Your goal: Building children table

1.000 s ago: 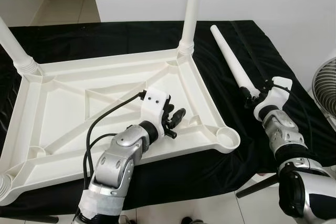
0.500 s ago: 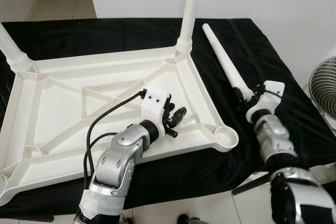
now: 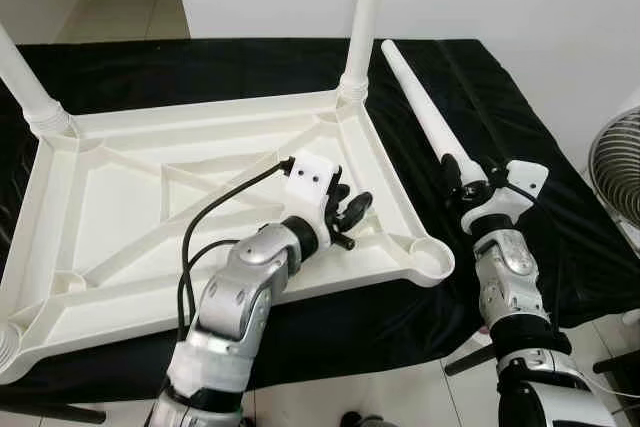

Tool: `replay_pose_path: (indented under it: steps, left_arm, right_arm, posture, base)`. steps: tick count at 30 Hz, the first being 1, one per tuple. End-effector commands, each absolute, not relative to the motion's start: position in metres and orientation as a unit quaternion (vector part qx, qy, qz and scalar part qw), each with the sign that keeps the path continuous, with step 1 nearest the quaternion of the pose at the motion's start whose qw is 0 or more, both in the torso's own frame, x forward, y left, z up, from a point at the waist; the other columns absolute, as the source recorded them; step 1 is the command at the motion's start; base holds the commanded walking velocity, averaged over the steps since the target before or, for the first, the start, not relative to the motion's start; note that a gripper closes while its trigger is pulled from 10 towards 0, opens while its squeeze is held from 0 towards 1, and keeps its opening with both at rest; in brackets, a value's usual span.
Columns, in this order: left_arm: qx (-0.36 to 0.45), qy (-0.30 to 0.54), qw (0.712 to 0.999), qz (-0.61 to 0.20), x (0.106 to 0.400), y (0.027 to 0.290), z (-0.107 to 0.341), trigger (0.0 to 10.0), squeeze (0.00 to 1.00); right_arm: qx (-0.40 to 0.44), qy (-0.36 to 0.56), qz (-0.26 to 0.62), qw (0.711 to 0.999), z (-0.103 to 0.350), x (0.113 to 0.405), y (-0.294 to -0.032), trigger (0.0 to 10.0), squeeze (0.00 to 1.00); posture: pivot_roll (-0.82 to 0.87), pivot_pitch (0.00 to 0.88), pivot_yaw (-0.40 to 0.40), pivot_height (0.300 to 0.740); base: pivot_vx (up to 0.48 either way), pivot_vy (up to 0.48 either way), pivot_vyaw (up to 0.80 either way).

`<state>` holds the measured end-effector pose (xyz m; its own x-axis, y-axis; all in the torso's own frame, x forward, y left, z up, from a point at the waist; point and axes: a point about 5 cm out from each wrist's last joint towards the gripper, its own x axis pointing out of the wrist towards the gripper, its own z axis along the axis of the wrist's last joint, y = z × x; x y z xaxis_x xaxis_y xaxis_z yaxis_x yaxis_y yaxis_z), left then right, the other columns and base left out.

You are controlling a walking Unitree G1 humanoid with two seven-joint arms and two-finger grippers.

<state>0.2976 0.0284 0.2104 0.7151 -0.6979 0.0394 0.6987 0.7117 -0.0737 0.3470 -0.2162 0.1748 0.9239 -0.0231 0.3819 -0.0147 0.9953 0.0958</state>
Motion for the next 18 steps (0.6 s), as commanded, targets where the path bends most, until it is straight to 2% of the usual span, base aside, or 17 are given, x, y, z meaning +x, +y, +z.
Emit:
replay_pose_path:
  steps: [1,10,13,17,18]
  left_arm:
    - [-0.041,-0.007,0.918,-0.394,0.298,0.023,0.212,10.0,0.0]
    - [-0.042,-0.015,0.913,-0.406,0.302,0.021,0.217,10.0,0.0]
    - [-0.042,-0.015,0.911,-0.409,0.303,0.019,0.217,10.0,0.0]
    - [-0.043,-0.016,0.909,-0.413,0.302,0.018,0.217,10.0,0.0]
    - [-0.044,-0.017,0.908,-0.416,0.302,0.017,0.218,10.0,0.0]
  right_arm:
    - [0.044,-0.212,-0.005,0.976,0.177,0.343,-0.213,10.0,0.0]
    - [0.052,-0.217,-0.027,0.974,0.177,0.336,-0.214,10.0,0.0]
    - [0.071,-0.188,-0.029,0.979,0.173,0.338,-0.214,10.0,0.0]
    - [0.054,-0.127,-0.032,0.99,0.157,0.339,-0.212,10.0,0.0]
    - [0.026,-0.074,-0.034,0.996,0.141,0.339,-0.211,10.0,0.0]
  posture:
    - [0.0,0.077,0.011,0.74]
    - [-0.02,0.063,0.017,0.74]
    - [-0.02,0.066,0.014,0.74]
    - [-0.03,0.075,0.015,0.74]
    - [-0.03,0.076,0.016,0.74]
  base:
    - [0.0,0.0,0.0]
    - [0.0,0.0,0.0]
    - [0.0,0.0,0.0]
    - [0.0,0.0,0.0]
    - [0.0,0.0,0.0]
